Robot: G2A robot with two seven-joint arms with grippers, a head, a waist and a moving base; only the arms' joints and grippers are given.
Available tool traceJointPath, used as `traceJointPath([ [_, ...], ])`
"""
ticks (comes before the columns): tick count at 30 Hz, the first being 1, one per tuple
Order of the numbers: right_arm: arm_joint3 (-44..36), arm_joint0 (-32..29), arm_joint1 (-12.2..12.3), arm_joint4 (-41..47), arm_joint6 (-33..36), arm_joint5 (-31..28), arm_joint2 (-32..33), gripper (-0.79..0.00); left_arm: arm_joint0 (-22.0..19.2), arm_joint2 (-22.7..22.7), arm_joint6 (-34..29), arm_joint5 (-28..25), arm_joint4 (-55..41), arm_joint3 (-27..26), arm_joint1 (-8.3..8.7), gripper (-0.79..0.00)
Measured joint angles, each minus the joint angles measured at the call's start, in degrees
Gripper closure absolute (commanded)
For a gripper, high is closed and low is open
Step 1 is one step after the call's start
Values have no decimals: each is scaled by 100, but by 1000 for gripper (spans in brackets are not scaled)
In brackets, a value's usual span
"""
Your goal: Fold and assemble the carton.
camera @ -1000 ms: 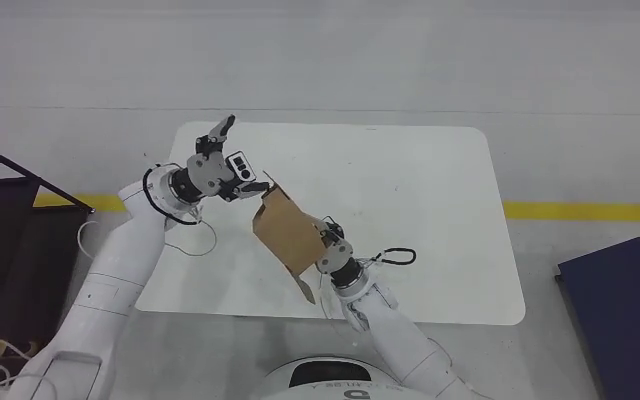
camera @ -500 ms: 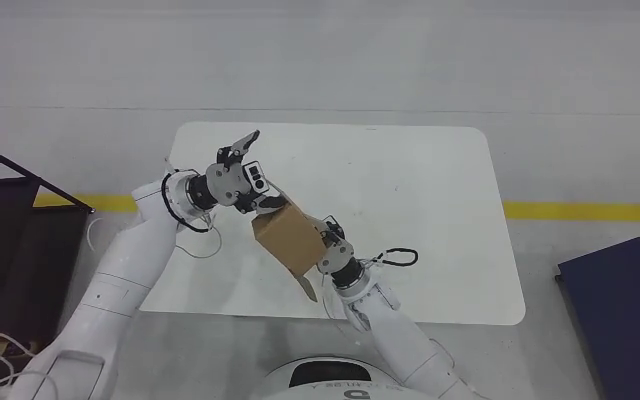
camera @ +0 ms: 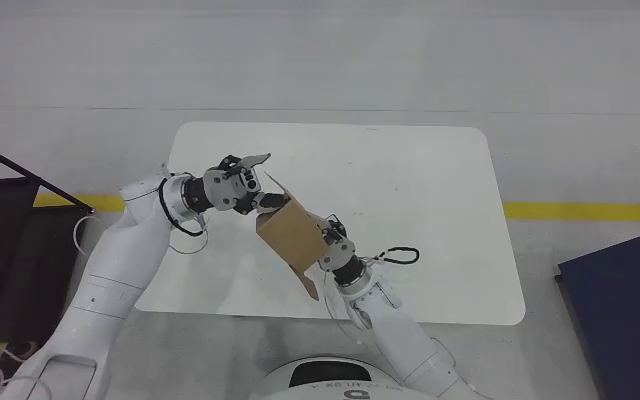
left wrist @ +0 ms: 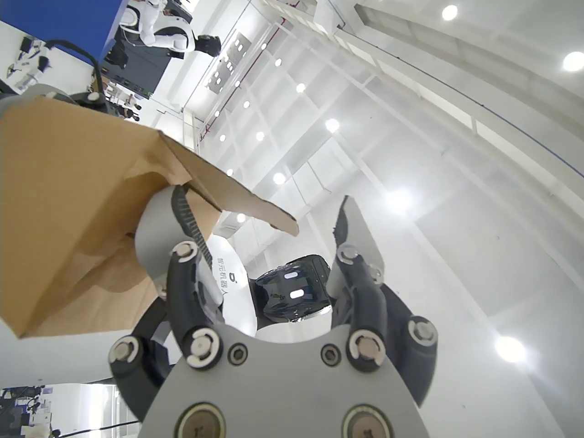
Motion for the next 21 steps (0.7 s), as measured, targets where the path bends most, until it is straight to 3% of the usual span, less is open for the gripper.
traceJointPath([
  [9,-27,9,6,-52,67,-166,85,0,33,99,147,146,-57,-105,164,-154],
  [21,-113,-78,31,-83,186,-271,221,0,-67,396,268,267,-22,-206,398,-157],
])
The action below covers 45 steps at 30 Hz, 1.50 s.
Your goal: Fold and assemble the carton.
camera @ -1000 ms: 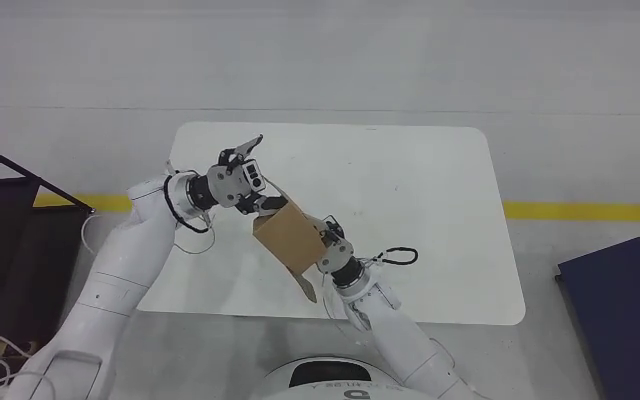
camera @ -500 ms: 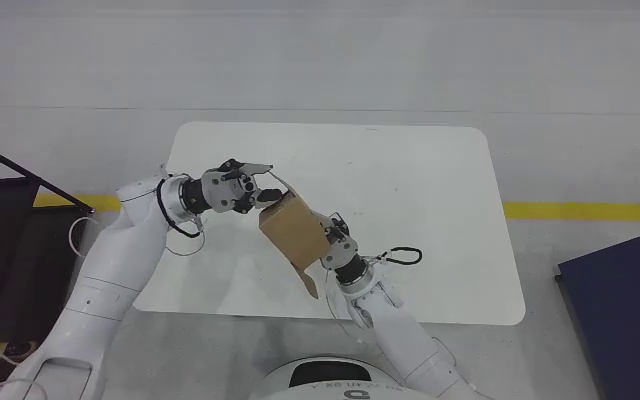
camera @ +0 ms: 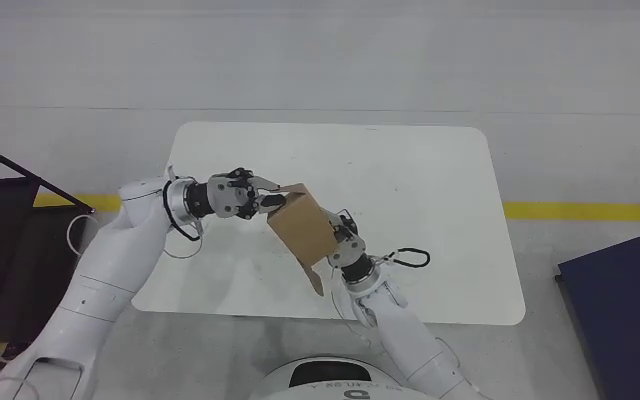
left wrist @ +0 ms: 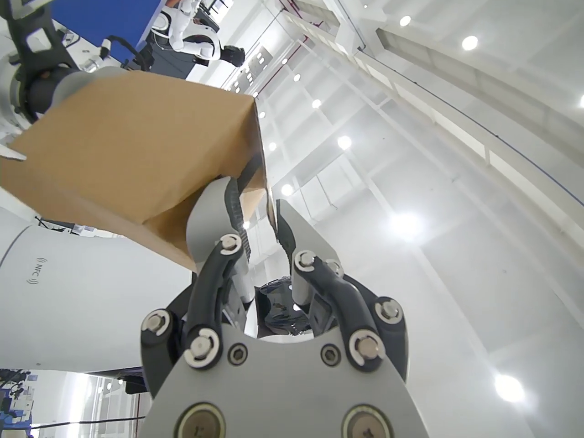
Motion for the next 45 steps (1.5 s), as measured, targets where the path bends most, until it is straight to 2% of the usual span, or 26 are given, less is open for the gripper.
traceJointPath([
  [5,-29,-21,15,-116,-36,27,16,0,-101,96,-38,-38,358,51,139,-169],
  [8,-80,-35,26,-187,-64,63,21,0,-196,217,-81,-80,515,4,244,-209],
  [12,-127,-31,37,-305,-164,172,-11,0,-401,614,-196,-194,808,-76,484,-271],
  [14,-140,-20,39,-344,-208,197,-28,0,-520,788,-268,-266,820,-47,604,-336],
  [16,-161,-9,39,-367,-240,214,-48,0,-671,1012,-360,-357,782,-18,753,-468],
  [21,-208,18,38,-405,-291,215,-74,0,-1086,1595,-578,-575,441,42,1151,-646],
  [27,-240,61,33,-429,-351,198,-104,0,-1566,2159,-786,-783,-58,145,1582,-662],
  [33,-194,156,15,-418,-399,175,-152,0,-1941,2889,-900,-898,-178,103,1903,-634],
  [39,-157,241,1,-410,-408,169,-188,0,-2335,3484,-1014,-1012,-393,89,2084,-610],
  [45,-126,277,-11,-377,-385,147,-214,0,-2654,4012,-1092,-1091,-544,-29,2152,-603],
])
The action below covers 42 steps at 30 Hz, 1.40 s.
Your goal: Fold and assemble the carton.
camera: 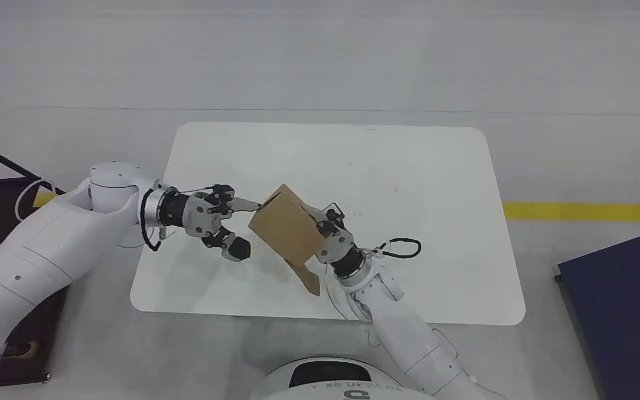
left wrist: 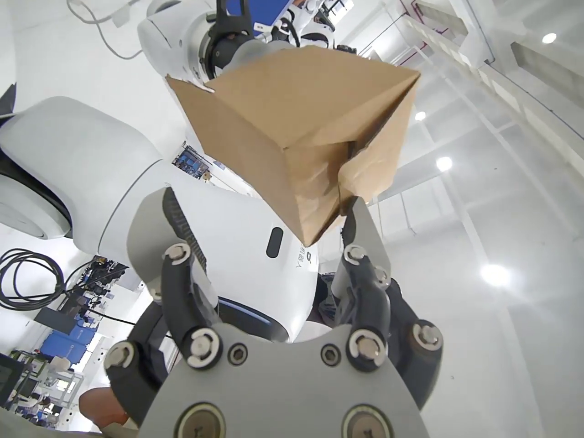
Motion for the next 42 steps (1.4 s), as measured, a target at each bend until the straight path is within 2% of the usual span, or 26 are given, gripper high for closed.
traceJointPath([
  [9,96,27,-14,36,80,-56,-22,0,-402,578,-21,-22,-77,-62,-43,-588],
  [18,133,-33,-14,51,149,-96,-22,0,-602,898,-21,-22,-135,-27,-131,-545],
  [24,99,-84,-4,30,212,-81,-10,0,-662,902,5,3,-62,114,-195,-511],
  [35,-19,-200,21,-39,238,-80,15,0,-507,777,60,58,57,186,-324,-443],
  [40,-72,-236,33,-68,222,-57,25,0,-399,688,81,79,105,141,-366,-471],
  [42,-86,-247,37,-79,222,-60,30,0,-363,633,85,82,129,139,-378,-523],
])
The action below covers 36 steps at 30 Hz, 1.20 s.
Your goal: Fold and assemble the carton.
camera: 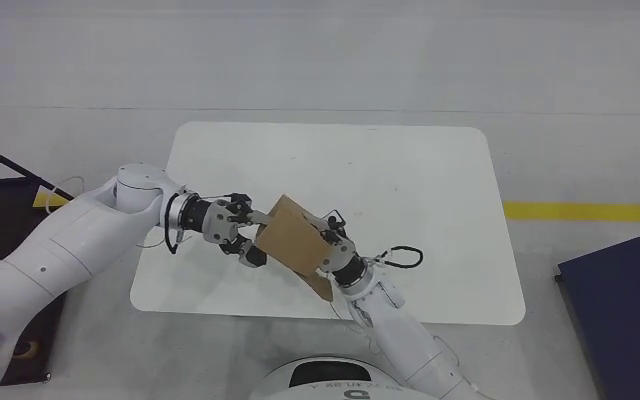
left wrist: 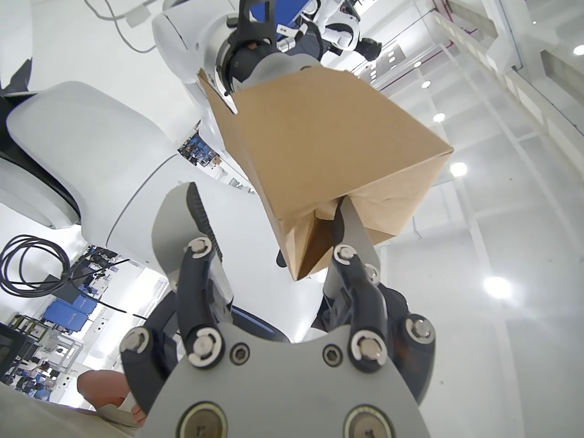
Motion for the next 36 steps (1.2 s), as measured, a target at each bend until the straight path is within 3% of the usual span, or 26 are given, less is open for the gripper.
traceJointPath([
  [3,-9,-18,2,24,17,-13,5,0,76,-81,-21,-22,-24,-20,-18,-640],
  [6,-9,-27,4,33,48,-32,10,0,153,-157,-6,-23,-30,-34,-29,-699],
  [14,-12,-42,12,75,123,-56,37,0,358,-368,44,29,28,-44,-31,-628],
  [21,29,15,3,86,133,-44,-2,0,517,-600,69,19,42,-54,-23,-677],
  [26,58,42,-3,104,160,-87,-6,0,627,-854,53,-45,-40,46,35,-779],
  [36,72,50,6,101,135,-140,60,0,1039,-1541,-140,-140,-813,720,222,-785],
])
